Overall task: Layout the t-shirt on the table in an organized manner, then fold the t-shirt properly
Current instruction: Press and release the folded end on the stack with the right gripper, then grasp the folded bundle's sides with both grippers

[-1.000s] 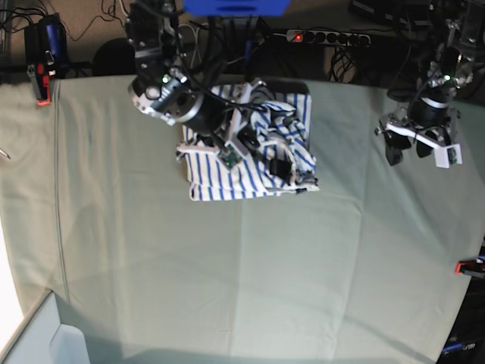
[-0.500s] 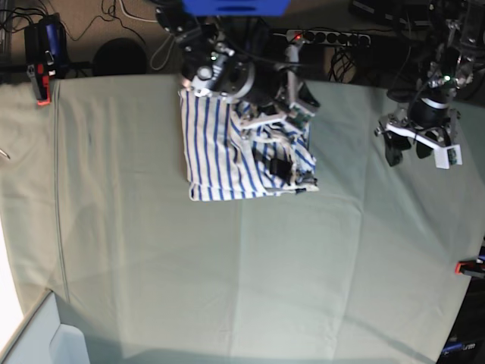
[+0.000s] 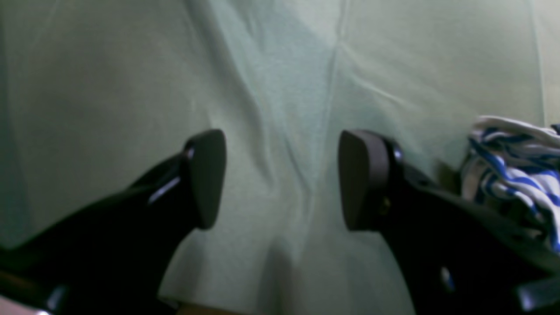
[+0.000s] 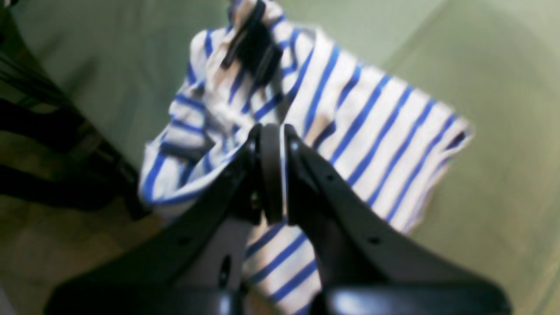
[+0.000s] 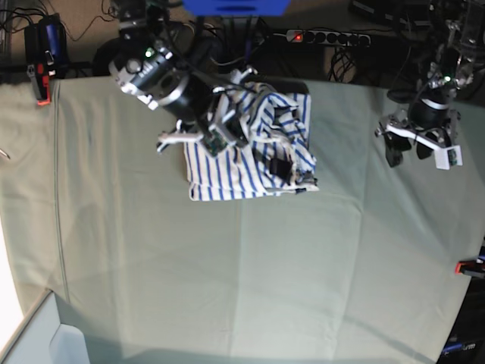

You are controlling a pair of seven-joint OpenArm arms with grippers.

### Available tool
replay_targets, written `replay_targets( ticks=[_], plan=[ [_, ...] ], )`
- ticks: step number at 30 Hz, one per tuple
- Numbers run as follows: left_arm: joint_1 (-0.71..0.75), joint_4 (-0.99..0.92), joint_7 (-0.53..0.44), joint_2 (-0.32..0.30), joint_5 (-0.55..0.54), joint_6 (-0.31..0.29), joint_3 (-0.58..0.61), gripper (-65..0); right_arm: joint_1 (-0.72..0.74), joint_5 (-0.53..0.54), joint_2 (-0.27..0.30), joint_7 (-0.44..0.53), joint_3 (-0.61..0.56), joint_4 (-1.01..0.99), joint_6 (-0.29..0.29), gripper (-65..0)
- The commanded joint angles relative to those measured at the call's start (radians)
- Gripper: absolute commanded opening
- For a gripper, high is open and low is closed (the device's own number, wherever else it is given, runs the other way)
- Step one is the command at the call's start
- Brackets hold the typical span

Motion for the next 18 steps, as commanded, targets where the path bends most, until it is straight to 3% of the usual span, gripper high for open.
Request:
replay_targets(
  ticks=[1,10,18],
  plan=[
    [-0.006,0.014,-0.022,-0.015,0.003,-0.002,-0.006,-25.4,0.0,0.019,-0.009,0.023,-0.005,-0.005,0.005,-65.0],
    [-0.003,0.017,-0.019,-0.015,0.003,-0.002,-0.005,-25.4,0.004,0.019,-0.009,0.026,-0.011,-0.164,0.005,-65.0],
    [-0.003,0.016,-0.019,-0.015,0.002,-0.002,-0.003,-25.2,0.018,0.019,-0.009,0.061,-0.18,-0.235,0.005,-65.0]
  ],
)
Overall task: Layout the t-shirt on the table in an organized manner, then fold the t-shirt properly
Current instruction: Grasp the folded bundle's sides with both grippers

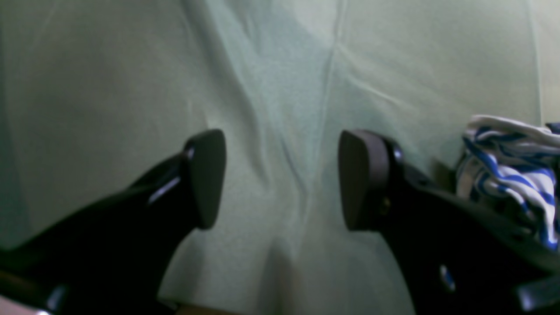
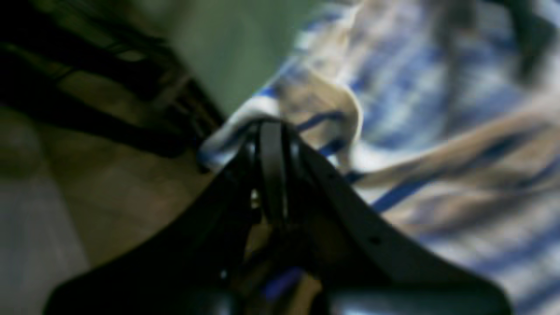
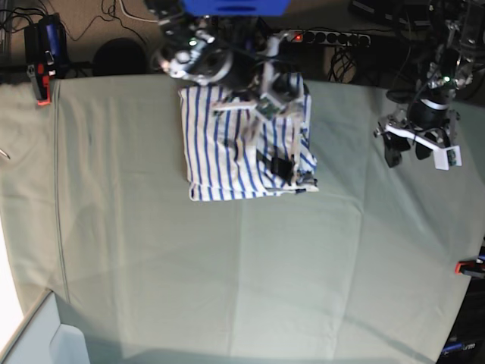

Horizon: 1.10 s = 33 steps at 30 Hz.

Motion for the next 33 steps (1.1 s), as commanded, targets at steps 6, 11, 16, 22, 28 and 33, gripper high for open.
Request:
replay_targets(
  ticks=[6,11,16,22,28,33],
  plan=[
    [-0.003,0.017,-0.021,-0.015,-0.004,-0.002,-0.005,-25.0,0.008,0.013,0.005,0.101,-0.017,-0.025,0.005,-65.0],
    [-0.002,0.019,-0.021,-0.015,-0.006,-0.002,-0.003,-24.1,-0.038,0.017,0.073,0.101,0.04,0.15,0.005,-65.0],
    [0.0,0.022,-0.021,-0.014,-0.006,-0.002,-0.003,-14.7,-0.003,0.017,0.073,0.097,0.14,0.253,0.005,-65.0],
    [0.004,0.098,-0.021,0.008,-0.007,-0.002,0.016,-9.1,0.148,0.017,0.073,0.094,0.219,0.106,0.005,-65.0],
    [-0.003,0.131,-0.019,0.041,-0.007,-0.002,0.086,-8.3,0.234,0.017,0.077,0.101,0.287,-0.086,0.005,-65.0],
    [-0.009,0.132,-0.025,0.048,-0.007,-0.002,0.188,-8.3,0.266,0.017,0.08,0.103,0.37,-0.14,0.005,-65.0]
  ],
)
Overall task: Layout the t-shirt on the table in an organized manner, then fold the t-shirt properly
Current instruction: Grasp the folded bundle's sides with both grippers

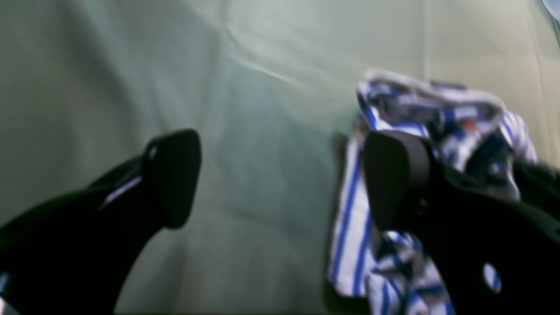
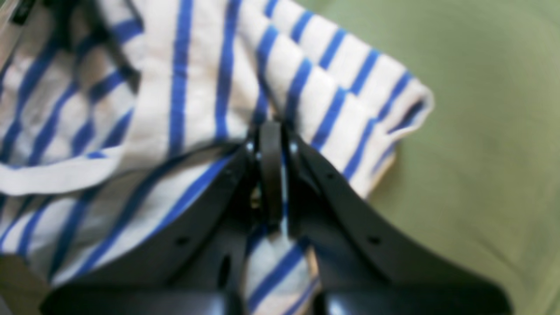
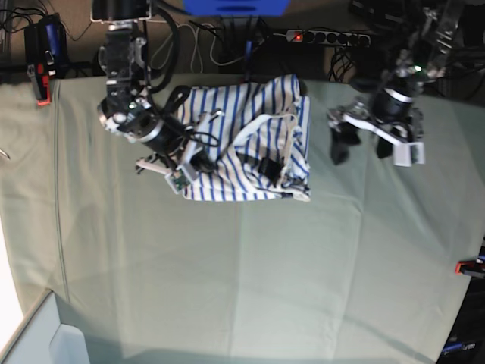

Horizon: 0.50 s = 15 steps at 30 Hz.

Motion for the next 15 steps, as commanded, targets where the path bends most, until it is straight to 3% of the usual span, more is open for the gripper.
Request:
replay_targets(
  ticks=[1,7,12,15],
  plan=[
    [-0.014,0.02,-0.02,-0.005,-0.003,-0.006,0.029,-8.3,0.014,0.012,0.005,0.02,0.012,0.016,0.005,-65.0],
    [-0.101,0.011,-0.018,-0.005,0.007,-0.006,0.189,-8.3,0.022,0.012,0.022,0.02,0.021,0.023,0.005,-65.0],
    [-0.135,0.007,-0.016,-0.002,0.0,-0.004,0.206,-8.3,-0.047,0.012,0.022,0.02,0.022,0.16,0.005,-65.0],
    [-0.161,-0.044,-0.013,0.033,-0.002,-0.004,0.207,-8.3,-0.085,0.012,0.022,0.017,0.024,0.255,0.005,-65.0]
  ],
)
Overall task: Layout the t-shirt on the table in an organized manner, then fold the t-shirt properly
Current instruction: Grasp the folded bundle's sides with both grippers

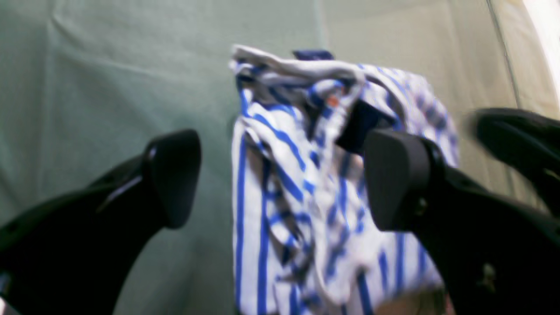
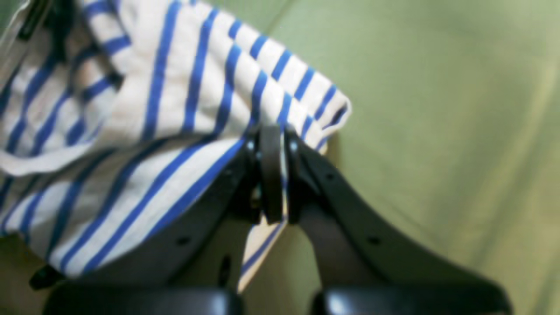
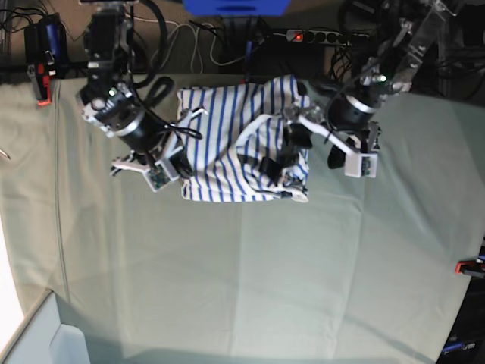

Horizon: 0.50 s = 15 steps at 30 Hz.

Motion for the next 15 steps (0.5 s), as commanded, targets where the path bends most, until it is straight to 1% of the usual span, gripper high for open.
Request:
replay_targets(
  ticks=[1,3,5,7,9,12,13,15],
  plan=[
    [-0.012,0.0,-0.018,0.005,-0.003,-0.008,-0.001,-8.3,0.0,0.016,0.0,0.024,-0.001,0.041,0.005,-65.0],
    [-0.016,-0.023,-0.018,0.022,-0.003,-0.008,-0.001,-8.3,-0.015,0.016,0.0,0.022,-0.001,0.067,0.005,-65.0],
    [-0.019,-0.058,-0.017,0.053,-0.003,-0.008,-0.001,-8.3,-0.023,0.016,0.001,0.02,-0.001,0.073,0.005,-65.0],
    [-0.042,-0.103,-0.017,0.077,-0.003,-0.008,0.001,-8.3,-0.027,0.016,0.015,0.02,-0.001,0.073,0.005,-65.0],
    [-0.049,-0.141,-0.017,0.091,-0.003,-0.01,0.001,-8.3,-0.032,0.016,0.017,0.019,-0.001,0.073,0.005,-65.0],
    [-0.056,-0.193,-0.017,0.094,-0.003,-0.011,0.001,-8.3,-0.046,0.016,0.018,0.019,-0.001,0.072,0.005,-65.0],
    [-0.065,-0.202,-0.017,0.096,-0.003,-0.024,0.001,-8.3,-0.047,0.016,0.018,0.019,-0.001,0.072,0.005,-65.0],
    [-0.075,-0.224,-0.017,0.096,-0.003,-0.085,0.001,-8.4,-0.05,0.016,0.018,0.019,-0.001,0.072,0.005,-65.0]
  ],
)
